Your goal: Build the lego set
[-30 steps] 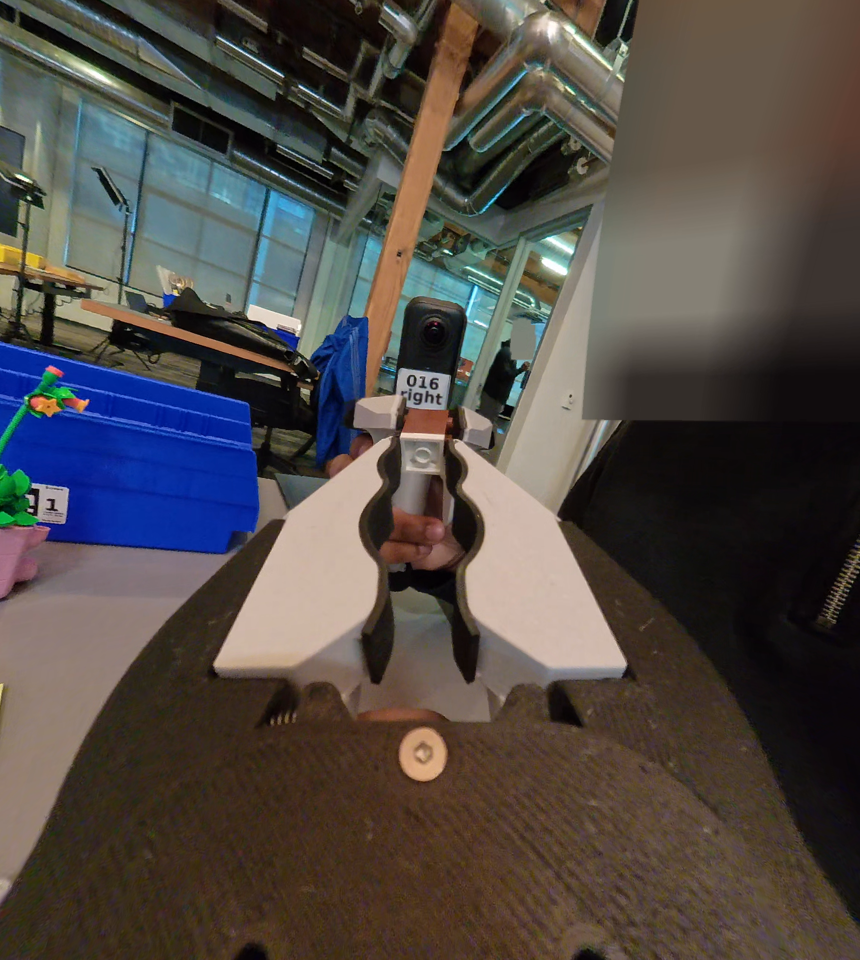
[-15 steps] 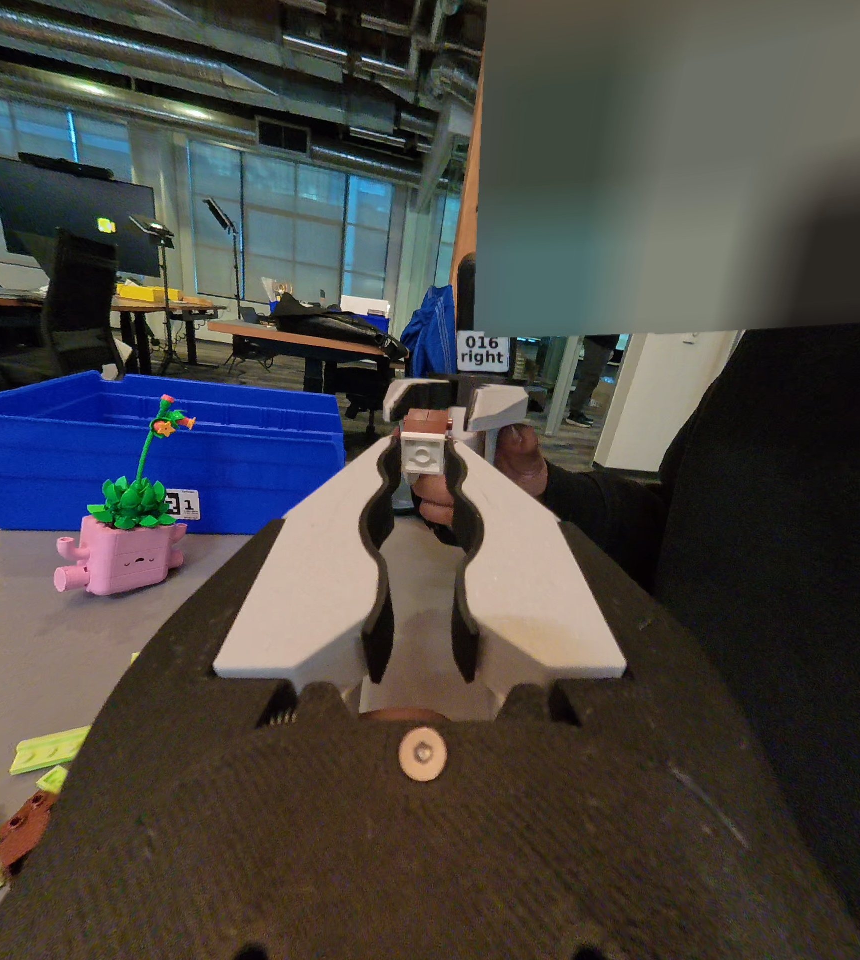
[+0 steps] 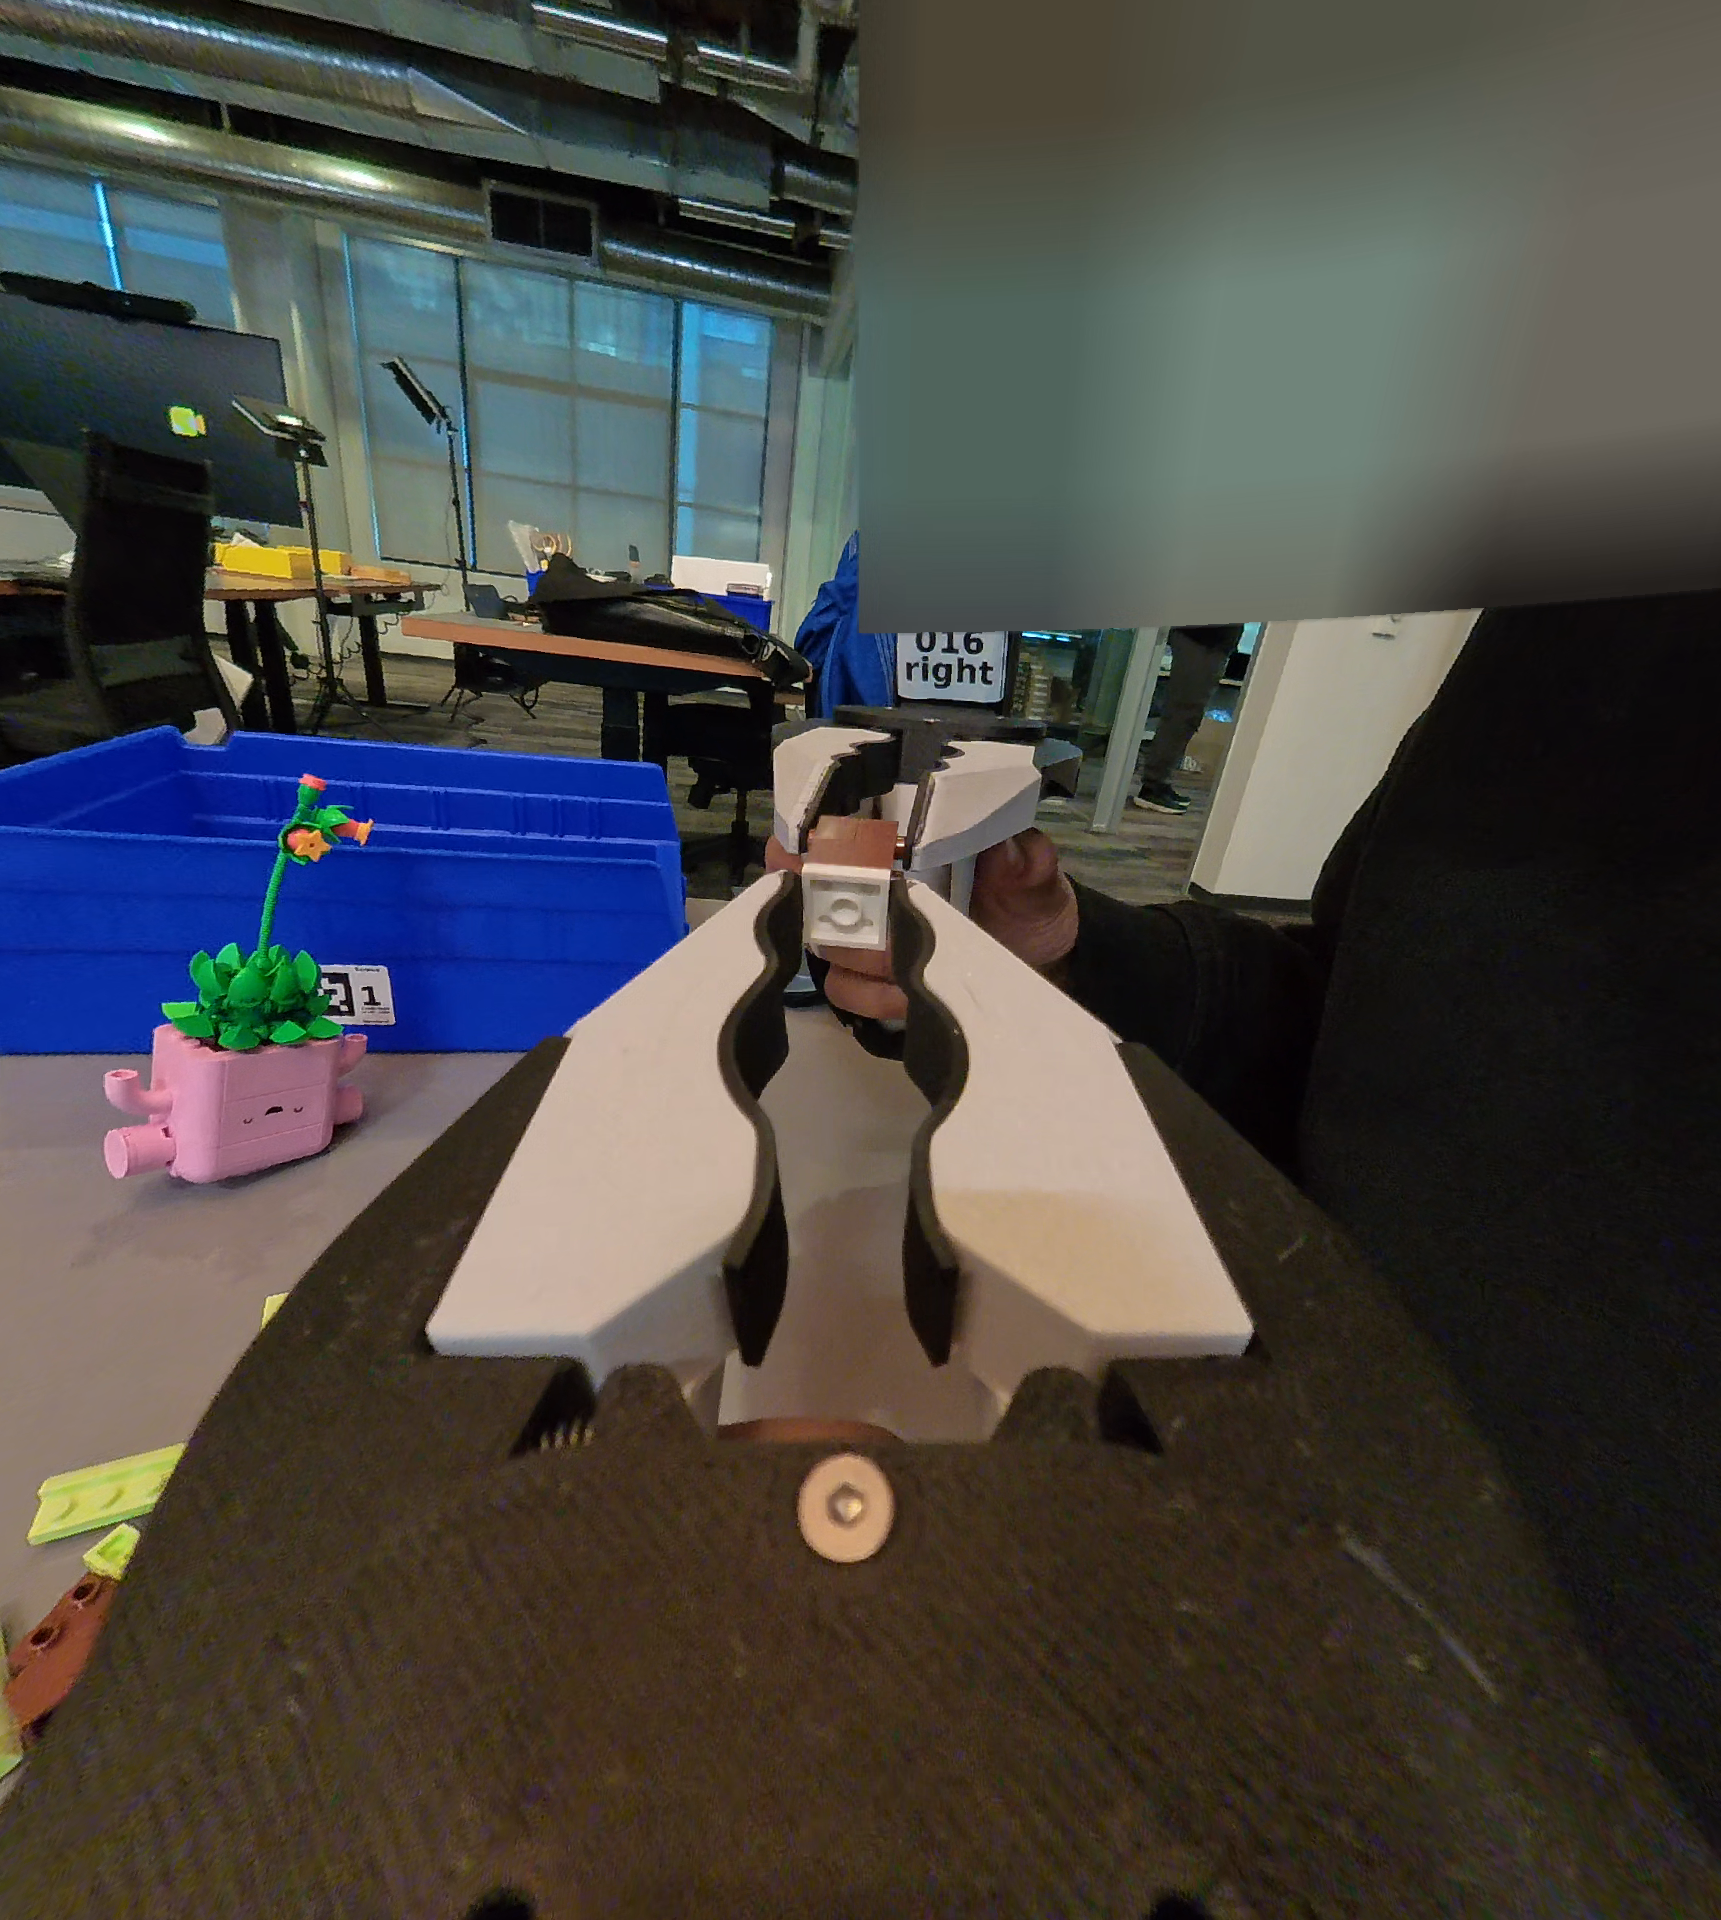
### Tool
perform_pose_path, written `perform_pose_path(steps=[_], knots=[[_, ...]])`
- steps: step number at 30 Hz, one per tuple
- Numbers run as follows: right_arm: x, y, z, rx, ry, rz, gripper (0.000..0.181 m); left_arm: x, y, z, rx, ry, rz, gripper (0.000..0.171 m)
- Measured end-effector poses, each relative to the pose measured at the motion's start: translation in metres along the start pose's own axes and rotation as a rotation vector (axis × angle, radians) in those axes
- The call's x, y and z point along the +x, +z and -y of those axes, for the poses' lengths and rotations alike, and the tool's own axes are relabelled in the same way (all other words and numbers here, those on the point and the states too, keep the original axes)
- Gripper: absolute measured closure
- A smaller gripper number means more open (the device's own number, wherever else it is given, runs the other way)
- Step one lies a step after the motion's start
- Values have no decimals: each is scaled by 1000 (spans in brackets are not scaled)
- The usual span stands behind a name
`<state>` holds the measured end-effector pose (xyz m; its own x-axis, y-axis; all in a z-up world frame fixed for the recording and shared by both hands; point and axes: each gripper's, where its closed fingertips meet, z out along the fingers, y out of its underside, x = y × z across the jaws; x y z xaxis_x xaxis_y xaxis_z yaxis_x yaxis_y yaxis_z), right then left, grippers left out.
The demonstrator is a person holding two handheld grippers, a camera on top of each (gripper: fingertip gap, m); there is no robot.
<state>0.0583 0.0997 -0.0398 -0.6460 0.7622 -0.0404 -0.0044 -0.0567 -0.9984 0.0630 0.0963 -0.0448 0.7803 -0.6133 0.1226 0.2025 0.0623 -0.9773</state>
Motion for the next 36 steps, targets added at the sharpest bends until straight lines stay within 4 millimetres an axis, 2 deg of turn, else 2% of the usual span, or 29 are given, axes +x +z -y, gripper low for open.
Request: perform_pose_path(steps=[18, 20, 21, 23, 29, 33, 36], knots=[[5, 2, 2, 31, -24, -22, 165, -5, -1, 2, 20, -16, 22, 159], [10, 1, 2, 29, -78, -71, 157, -8, -2, 2, 22, -16, 38, 159], [11, 0, 4, 30, -106, -91, 160, -9, -2, 2, 22, -20, 42, 159], [9, -2, 6, 28, -115, -75, 181, -11, -3, 1, 23, -28, 51, 159], [13, -16, 22, 127, -13, -65, 181, -10, -3, 3, 25, -14, 47, 159], [9, -5, 6, 76, 49, -25, 181, -10, 0, -2, 4, -16, 51, 159], [13, -11, 12, 97, 23, -58, 181, -9, -1, -1, 8, -8, 49, 159]])
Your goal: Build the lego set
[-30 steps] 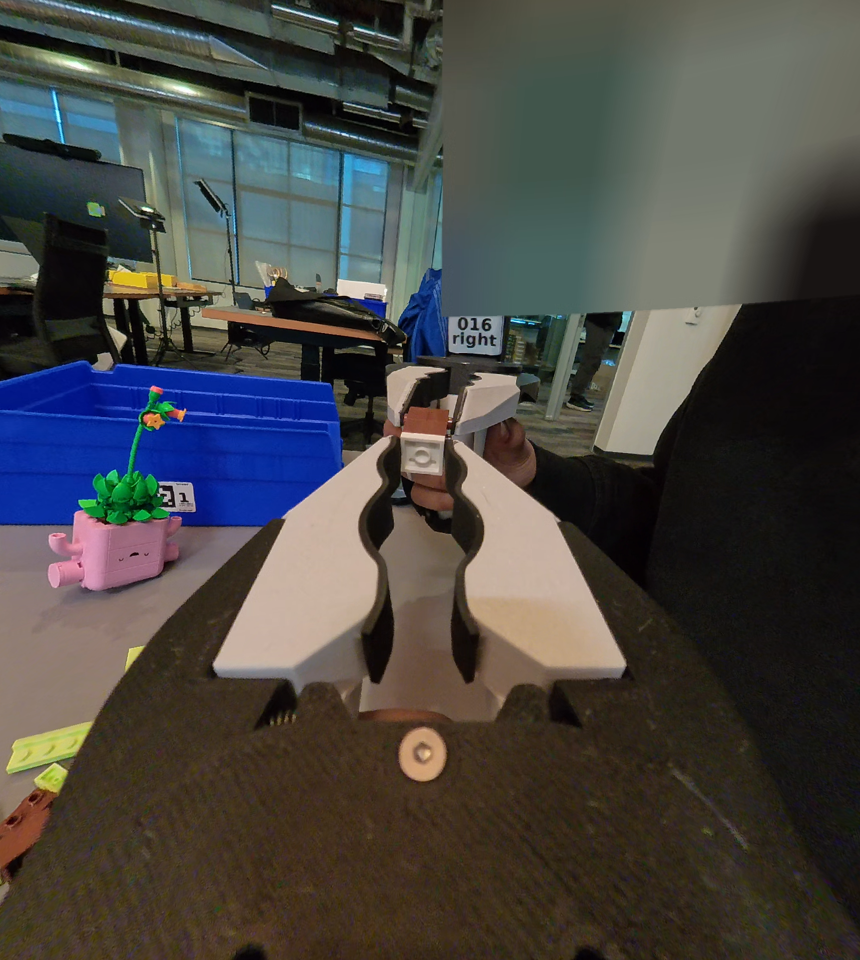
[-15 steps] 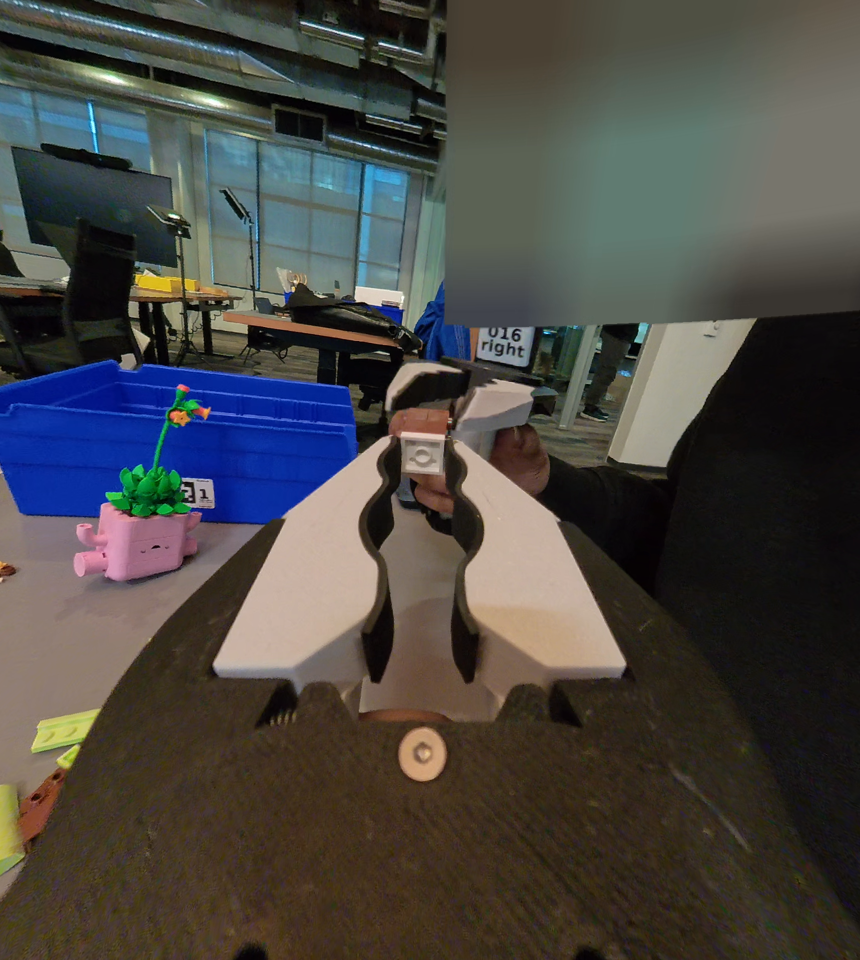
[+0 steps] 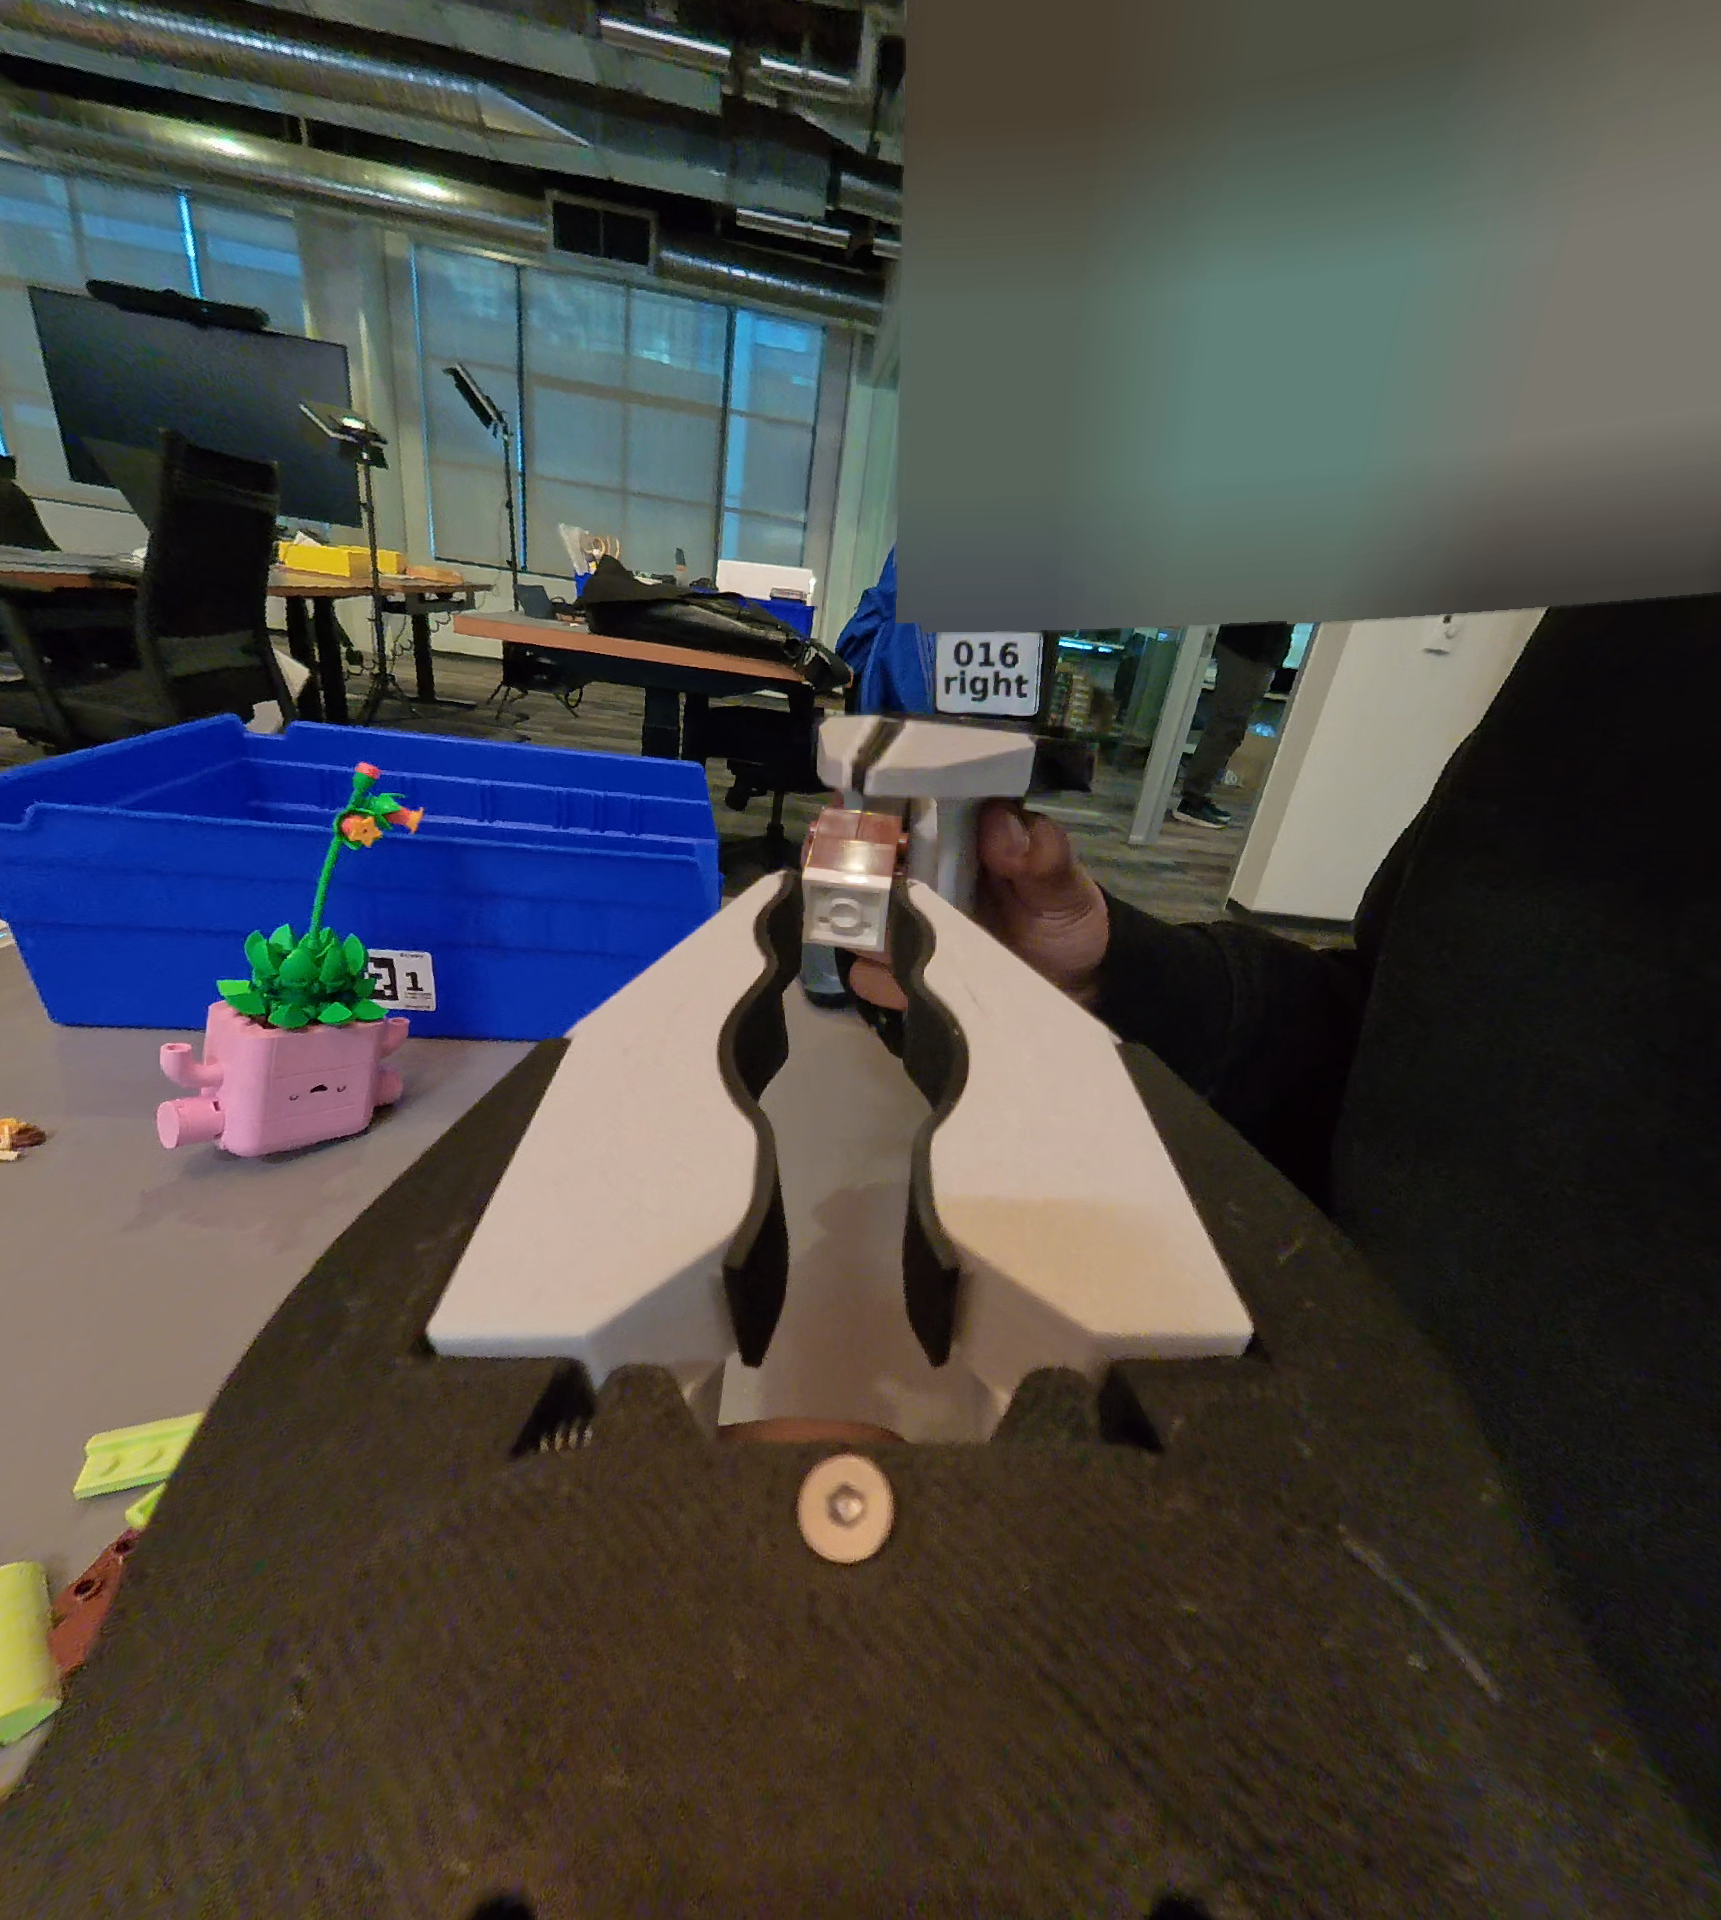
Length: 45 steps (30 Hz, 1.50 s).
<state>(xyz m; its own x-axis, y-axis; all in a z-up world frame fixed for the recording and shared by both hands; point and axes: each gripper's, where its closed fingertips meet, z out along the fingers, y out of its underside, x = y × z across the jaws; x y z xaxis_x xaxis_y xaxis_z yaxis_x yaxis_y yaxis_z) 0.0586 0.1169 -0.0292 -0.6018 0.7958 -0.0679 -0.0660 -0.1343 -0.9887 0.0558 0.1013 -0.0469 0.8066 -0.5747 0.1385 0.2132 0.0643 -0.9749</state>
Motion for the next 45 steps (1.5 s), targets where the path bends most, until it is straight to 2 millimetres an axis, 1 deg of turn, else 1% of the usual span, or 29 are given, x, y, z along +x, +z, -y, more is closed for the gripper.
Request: perform_pose_path(steps=[3, 6, 8, 12, 15, 16, 20, 22, 26, 30, 32, 34, 35, 37, 38, 40, 42, 45], knots=[[4, -10, 12, 65, -4, -18, 181, -1, -1, 2, 10, -12, -3, 159], [2, -8, 5, 24, -57, -35, 155, 1, -1, 1, 18, -65, -41, 159], [-2, -3, -2, -14, -76, -33, 146, 3, 0, 0, 17, -122, -86, 159], [-8, 5, -3, 4, -14, 24, 139, 2, -3, 3, 46, -146, -95, 159], [-9, 9, -8, -15, 15, 49, 143, 2, -5, 5, 56, -162, -109, 159], [-9, 9, -9, -19, 16, 52, 150, 2, -5, 4, 53, -164, -110, 159], [-10, 12, -10, -26, 2, 50, 155, 4, -4, 3, 49, -164, -121, 158], [-11, 13, -12, -39, -11, 50, 162, 5, -4, 3, 48, -164, -122, 159], [-11, 14, -12, -37, -12, 48, 164, 4, -4, 3, 50, -170, -123, 158], [-6, 16, -14, -55, 2, 25, 164, -2, -5, 2, 51, -168, -89, 158], [-1, 15, -14, -56, 7, -3, 164, -5, -6, 1, 47, -178, -73, 150], [5, 13, -14, -60, 22, -40, 164, -11, -6, -1, 33, -195, -42, 135], [10, 12, -17, -73, 34, -67, 164, -15, -6, -3, 22, -196, -23, 133], [24, 9, -29, -139, 67, -141, 164, -23, -6, -9, -12, -182, 35, 132], [32, 7, -41, -204, 94, -188, 164, -27, -6, -12, -30, -171, 66, 128], [45, 1, -75, -386, 150, -271, 164, -31, -6, -15, -50, -150, 101, 125], [50, -4, -102, -531, 158, -329, 164, -32, -6, -15, -53, -139, 116, 125], [56, -9, -121, -645, 143, -387, 164, -36, -8, -14, -48, -136, 139, 125]])
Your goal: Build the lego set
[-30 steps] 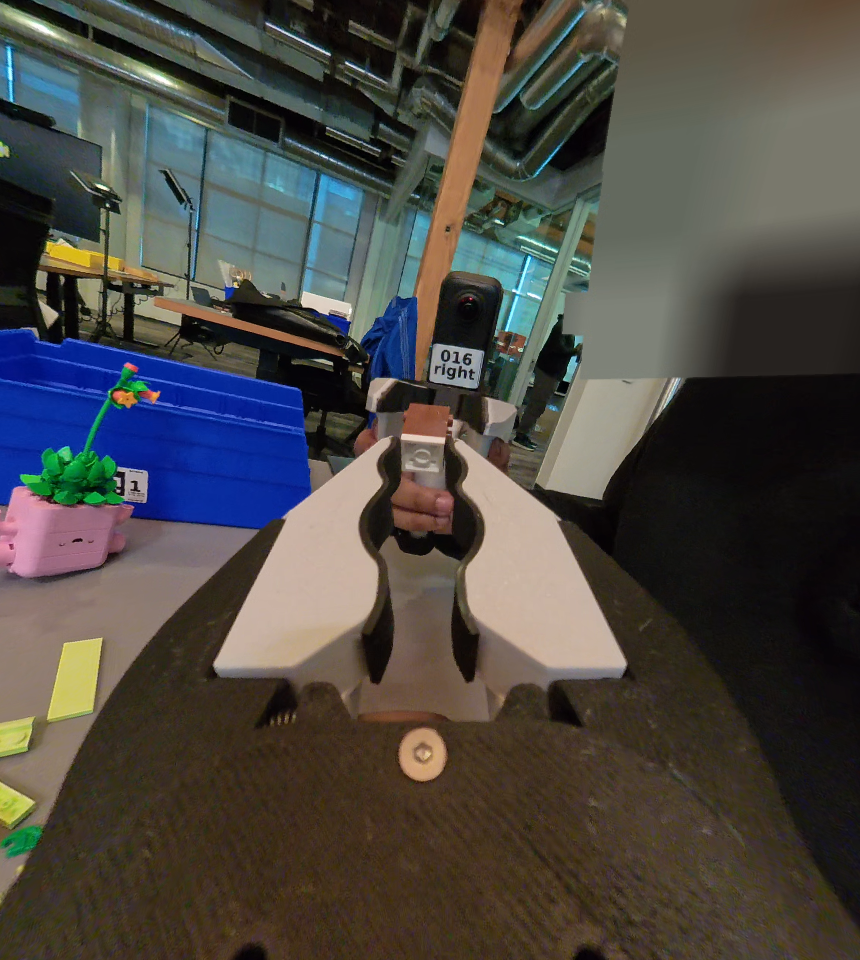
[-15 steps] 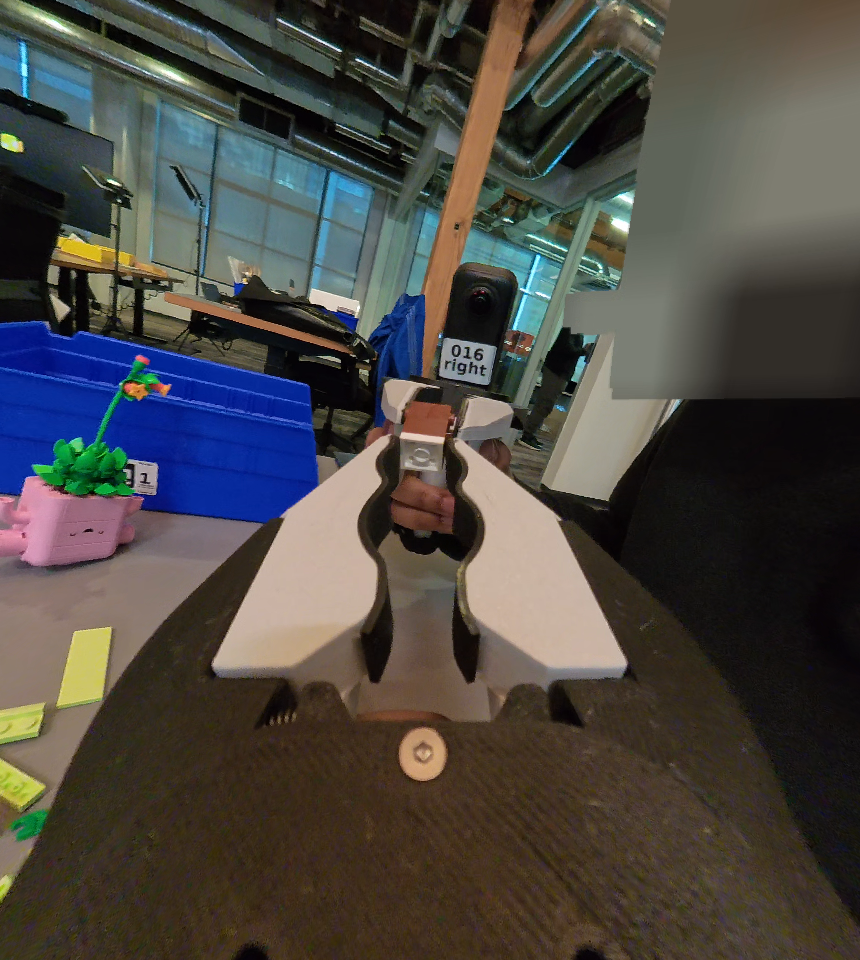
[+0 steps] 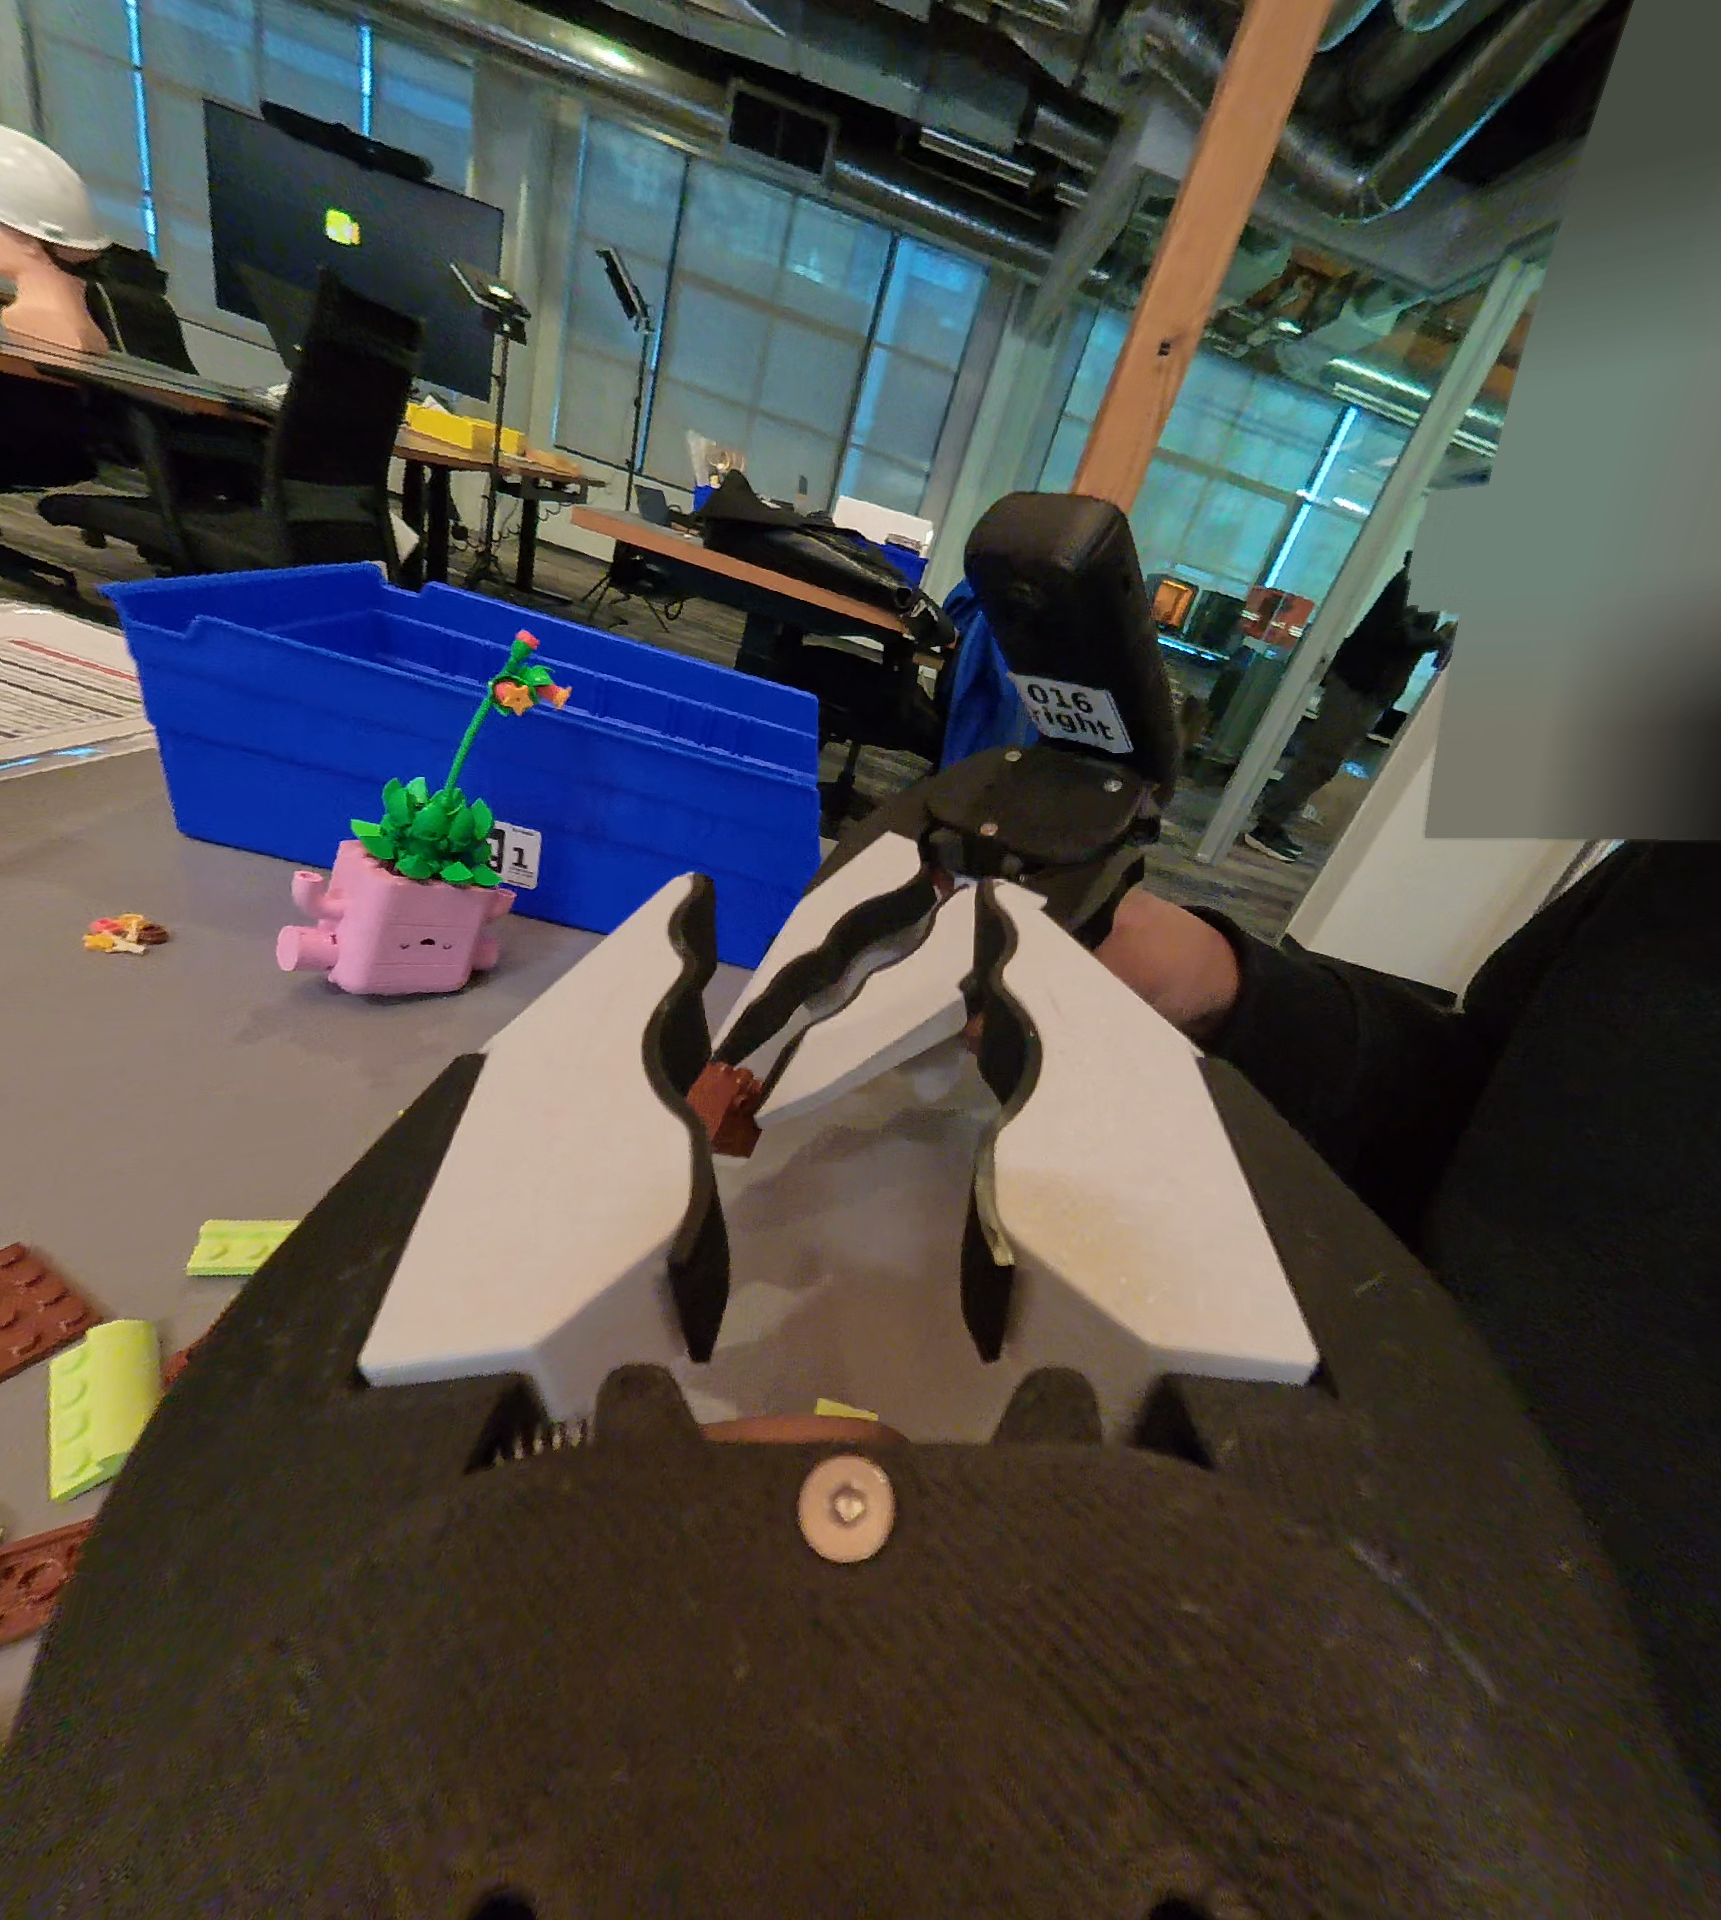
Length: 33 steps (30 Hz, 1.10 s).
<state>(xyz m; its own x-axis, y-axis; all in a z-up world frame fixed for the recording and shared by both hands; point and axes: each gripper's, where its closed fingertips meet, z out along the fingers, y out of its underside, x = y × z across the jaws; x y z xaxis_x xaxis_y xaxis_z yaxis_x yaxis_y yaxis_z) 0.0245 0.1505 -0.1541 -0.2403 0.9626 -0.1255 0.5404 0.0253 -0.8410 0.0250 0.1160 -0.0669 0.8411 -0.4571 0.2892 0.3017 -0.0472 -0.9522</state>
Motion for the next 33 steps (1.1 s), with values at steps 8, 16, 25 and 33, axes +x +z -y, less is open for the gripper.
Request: perform_pose_path(steps=[8, 16, 25, 33], knots=[[6, 15, -24, -139, -47, -56, 164, -4, -3, 4, 21, -7, 18, 125], [4, 21, -34, -181, -59, -57, 164, -3, -1, 0, -4, 18, 29, 125], [2, 24, -35, -179, -71, -52, 156, -5, -1, 1, 2, 11, 32, 125], [9, 11, 8, 114, -93, -61, 144, -5, -1, 0, -1, 8, 34, 126]])
